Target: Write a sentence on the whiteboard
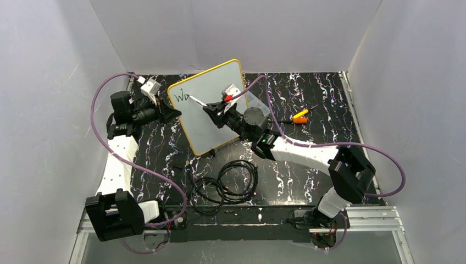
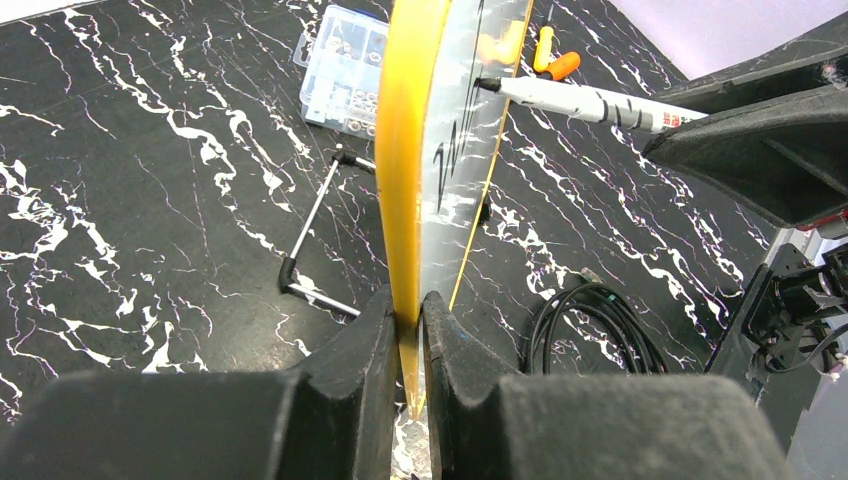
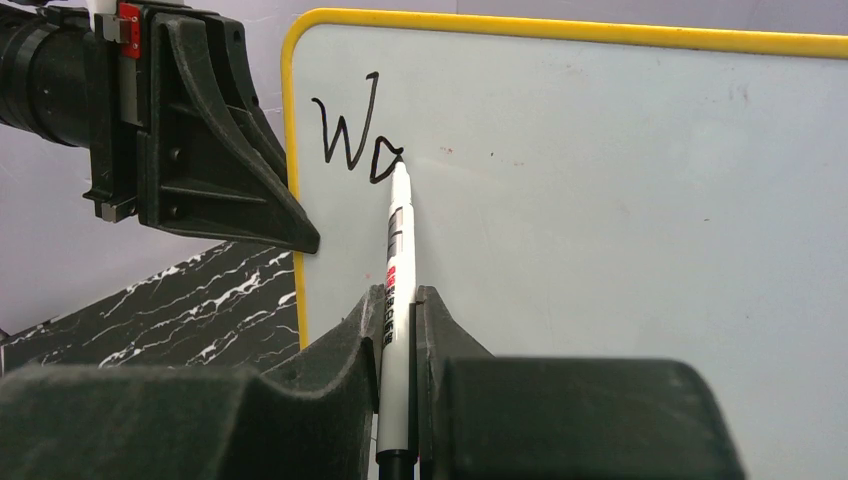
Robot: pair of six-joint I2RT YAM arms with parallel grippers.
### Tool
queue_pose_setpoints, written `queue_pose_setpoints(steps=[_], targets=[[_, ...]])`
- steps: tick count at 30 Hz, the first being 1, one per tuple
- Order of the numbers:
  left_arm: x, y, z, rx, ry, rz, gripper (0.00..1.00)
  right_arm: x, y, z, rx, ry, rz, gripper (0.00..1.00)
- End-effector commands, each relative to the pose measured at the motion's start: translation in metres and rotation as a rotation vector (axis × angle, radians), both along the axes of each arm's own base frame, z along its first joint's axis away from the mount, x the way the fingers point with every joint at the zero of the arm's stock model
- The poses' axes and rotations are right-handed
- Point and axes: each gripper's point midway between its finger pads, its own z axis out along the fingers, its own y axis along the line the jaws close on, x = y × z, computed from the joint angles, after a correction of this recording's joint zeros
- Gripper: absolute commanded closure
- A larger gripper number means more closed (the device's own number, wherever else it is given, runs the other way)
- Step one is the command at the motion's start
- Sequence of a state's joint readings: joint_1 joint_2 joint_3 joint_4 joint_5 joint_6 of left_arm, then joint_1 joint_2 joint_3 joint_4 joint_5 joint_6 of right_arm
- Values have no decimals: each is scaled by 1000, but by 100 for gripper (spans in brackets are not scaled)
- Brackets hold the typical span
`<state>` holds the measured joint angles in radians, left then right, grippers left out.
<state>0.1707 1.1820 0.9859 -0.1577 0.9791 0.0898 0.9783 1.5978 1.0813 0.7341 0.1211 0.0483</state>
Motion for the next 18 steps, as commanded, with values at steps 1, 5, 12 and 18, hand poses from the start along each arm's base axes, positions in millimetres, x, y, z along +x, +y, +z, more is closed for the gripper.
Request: queue_pose_setpoints(steps=[1,5,12,18], targets=[[-14,-7,-7,-19,59,-37,100,5,-14,2,0,-1,-45,99],[-14,-8,-7,-18,59,-38,100,3,-15,-1,-10,4,-44,99],[-14,-8,-7,-19,60,-38,100,6,-22,0,-6,1,-76,99],[-14,-8,-7,-19,61,-36,100,3,-27,24,41,-38,-77,99]])
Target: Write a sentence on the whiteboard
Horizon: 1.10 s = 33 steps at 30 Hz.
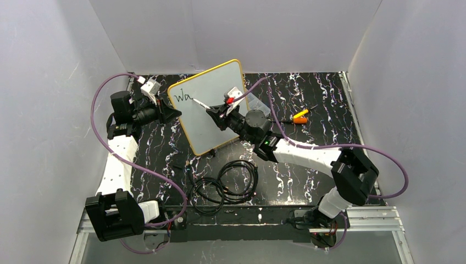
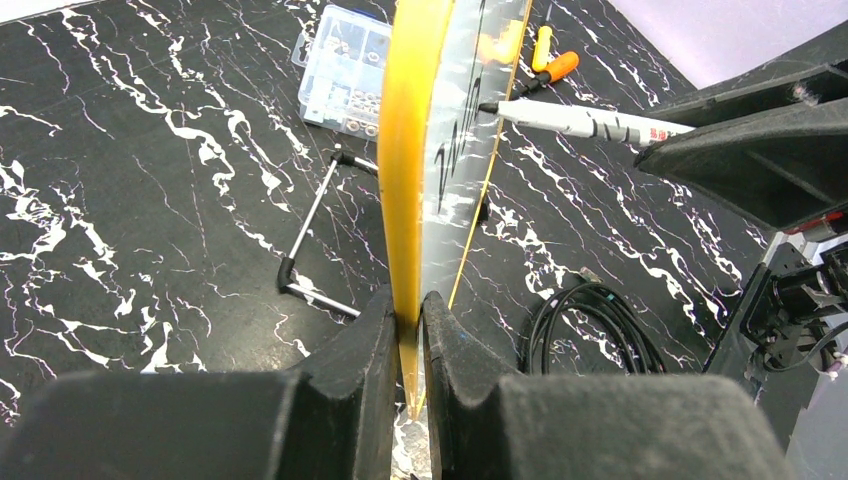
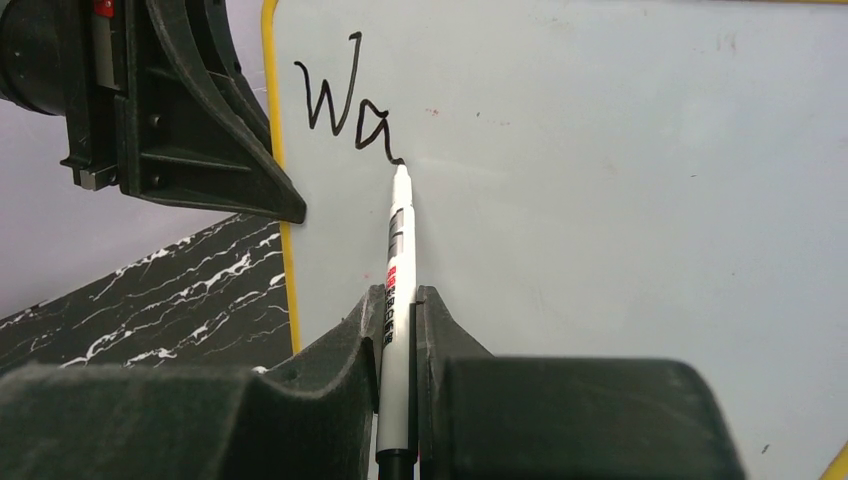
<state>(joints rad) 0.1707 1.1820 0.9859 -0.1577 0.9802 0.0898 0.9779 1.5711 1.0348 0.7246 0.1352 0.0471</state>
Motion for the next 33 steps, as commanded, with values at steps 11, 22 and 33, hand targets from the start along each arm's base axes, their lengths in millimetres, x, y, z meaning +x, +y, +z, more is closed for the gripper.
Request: queue_pose_setpoints(steps=[11,22,33], targets=[[-15,-8,-7,-20,61,-38,100,-3,-11,69,129,-107,-8,99],[-15,-8,-7,-23,61,-42,100,3,2,65,119,-101,7,99],[-15,-8,-6,-22,58,-43,100,21,0,53,92,-70,-77,99]])
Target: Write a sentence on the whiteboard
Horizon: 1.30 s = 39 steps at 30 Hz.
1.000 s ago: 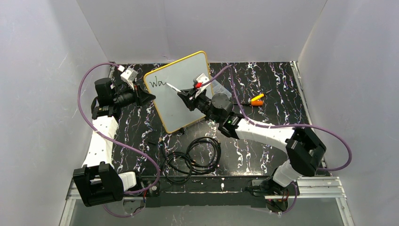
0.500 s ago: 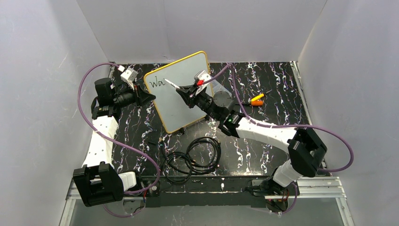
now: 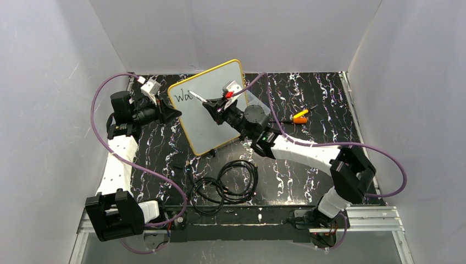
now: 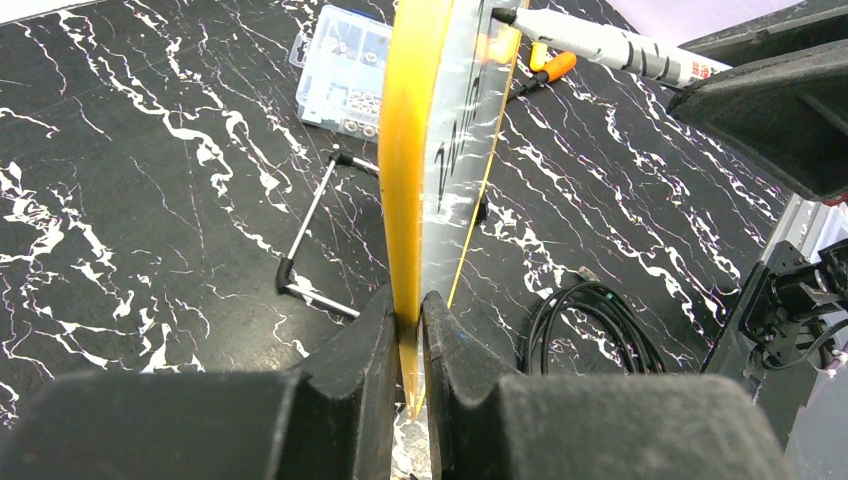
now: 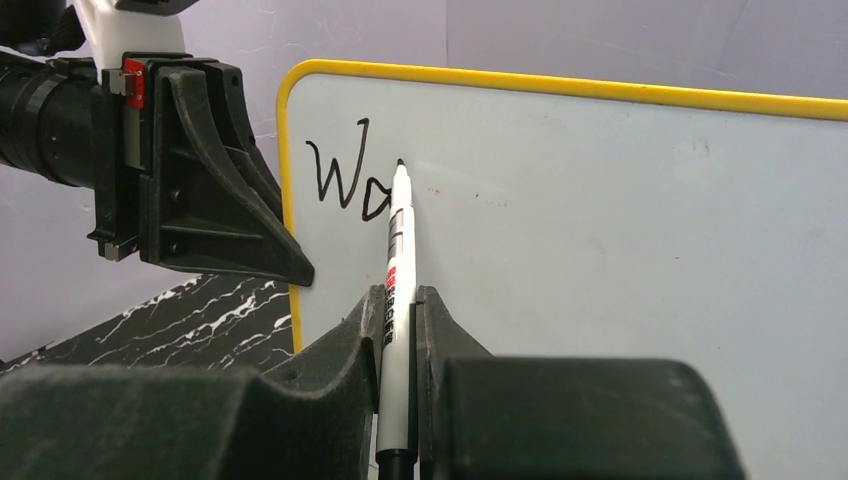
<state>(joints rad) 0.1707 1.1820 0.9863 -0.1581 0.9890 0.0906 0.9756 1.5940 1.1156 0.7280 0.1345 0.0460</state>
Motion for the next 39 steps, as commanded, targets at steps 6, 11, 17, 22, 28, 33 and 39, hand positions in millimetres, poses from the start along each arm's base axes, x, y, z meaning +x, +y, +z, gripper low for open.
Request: queue_pose_setpoints(steps=[6,11,17,22,28,33,39], targets=[[-14,-7,-6,-18,58,-35,100,17,-16,13,27,-13,-116,99],[-14,-8,-7,-19,59,-36,100,16,-23,3,12,3,-130,99],[-15,-8,-6,-20,58,-38,100,12,-22,-15,-13,36,-111,99],[-14,-8,-7,-19,59,-37,100,7,-23,-26,-30,55,-93,99],[-14,-8,-7,-19,60,-38,100,6,-24,-28,-27,56,-92,99],[-14,-8,-6,-19,58,-37,100,7,-23,-14,11,30,-91,99],[-14,-8,-7,-20,60,-37,100,10,-20,6,60,-5,-93,99]])
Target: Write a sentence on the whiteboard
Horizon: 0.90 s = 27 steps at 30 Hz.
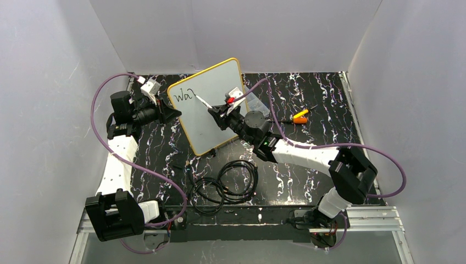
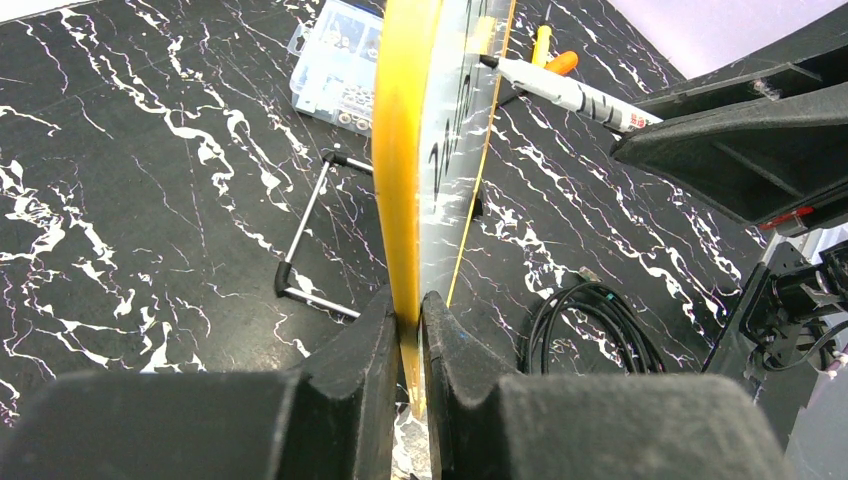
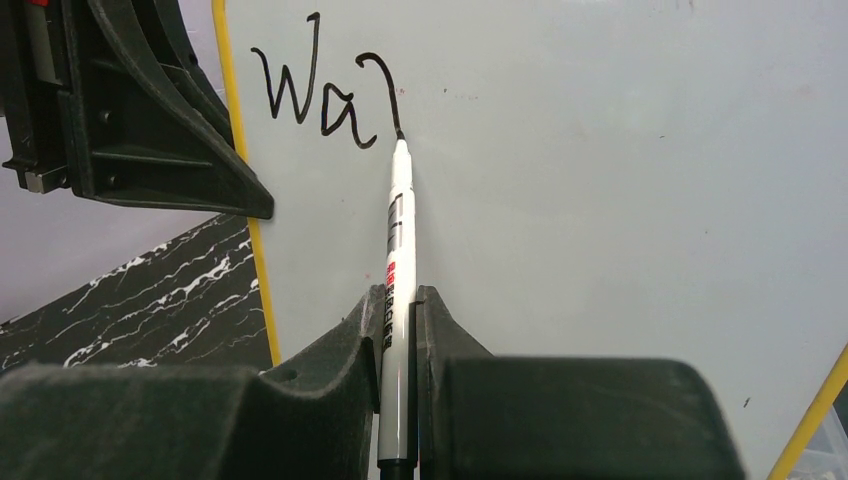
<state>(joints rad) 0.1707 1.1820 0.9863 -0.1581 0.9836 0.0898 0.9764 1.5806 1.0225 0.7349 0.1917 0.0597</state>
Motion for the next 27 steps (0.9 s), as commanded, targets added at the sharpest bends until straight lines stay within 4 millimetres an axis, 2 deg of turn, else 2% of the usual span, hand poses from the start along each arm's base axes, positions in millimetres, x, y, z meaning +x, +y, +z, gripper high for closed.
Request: queue_pose_setpoints(steps=[1,14,27], targets=[[-15,-8,-6,-22,58,-41,100,9,-6,44,106,-70,-42,99],[-15,-8,-6,-22,58,-42,100,15,-1,54,114,-89,-56,99],[-15,-9,-7,-23,59,-44,100,20,-14,42,106,-53,-124,99]])
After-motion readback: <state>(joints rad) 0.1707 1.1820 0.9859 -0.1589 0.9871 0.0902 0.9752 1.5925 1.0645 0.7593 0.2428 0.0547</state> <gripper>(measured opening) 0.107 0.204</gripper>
